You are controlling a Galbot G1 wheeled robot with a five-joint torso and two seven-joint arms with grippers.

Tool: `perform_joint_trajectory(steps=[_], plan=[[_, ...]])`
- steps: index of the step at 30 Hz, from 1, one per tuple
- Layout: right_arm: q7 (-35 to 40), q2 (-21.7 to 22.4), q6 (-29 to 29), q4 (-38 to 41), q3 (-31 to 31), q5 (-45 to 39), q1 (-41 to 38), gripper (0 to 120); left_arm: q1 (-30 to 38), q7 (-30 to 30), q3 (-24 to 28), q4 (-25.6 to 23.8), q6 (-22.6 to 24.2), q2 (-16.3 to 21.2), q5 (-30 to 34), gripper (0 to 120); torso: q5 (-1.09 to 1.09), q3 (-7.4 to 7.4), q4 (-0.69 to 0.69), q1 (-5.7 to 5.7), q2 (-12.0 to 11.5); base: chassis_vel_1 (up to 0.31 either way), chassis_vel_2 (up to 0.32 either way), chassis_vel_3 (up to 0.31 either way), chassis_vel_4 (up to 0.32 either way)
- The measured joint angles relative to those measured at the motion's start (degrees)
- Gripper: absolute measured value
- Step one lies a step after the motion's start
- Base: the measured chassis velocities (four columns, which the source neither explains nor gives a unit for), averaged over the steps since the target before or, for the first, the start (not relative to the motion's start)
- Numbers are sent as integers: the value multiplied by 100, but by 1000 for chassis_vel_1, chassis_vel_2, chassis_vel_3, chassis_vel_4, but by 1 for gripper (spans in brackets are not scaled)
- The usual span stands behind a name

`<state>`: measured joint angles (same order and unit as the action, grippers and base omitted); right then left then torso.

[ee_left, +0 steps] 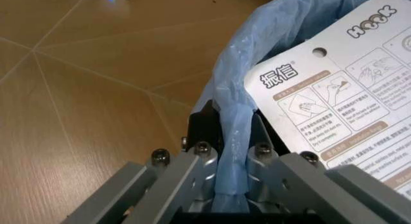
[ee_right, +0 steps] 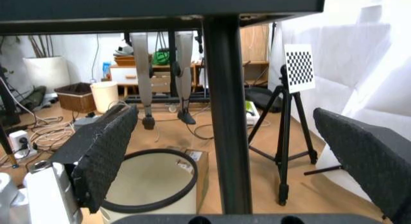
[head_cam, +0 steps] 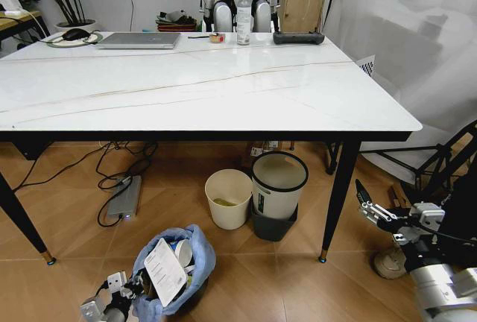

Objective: Pick up the trash bin and place the trash from the table into it.

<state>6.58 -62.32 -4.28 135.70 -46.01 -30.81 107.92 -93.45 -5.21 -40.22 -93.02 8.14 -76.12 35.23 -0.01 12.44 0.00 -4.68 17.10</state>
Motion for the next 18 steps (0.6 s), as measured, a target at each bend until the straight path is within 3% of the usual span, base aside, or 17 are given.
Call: perform_joint_trajectory(steps=[5, 18], plan=[[0, 0, 0, 0, 0, 0, 0, 100, -42, 94, 40, -90, -14, 17, 14, 1, 1, -84, 0, 41, -125, 0, 0, 0, 0], [0, 0, 0, 0, 0, 0, 0, 100, -44, 223, 46, -71, -84, 53, -9, 1, 0, -94, 0, 56, -150, 0, 0, 0, 0]])
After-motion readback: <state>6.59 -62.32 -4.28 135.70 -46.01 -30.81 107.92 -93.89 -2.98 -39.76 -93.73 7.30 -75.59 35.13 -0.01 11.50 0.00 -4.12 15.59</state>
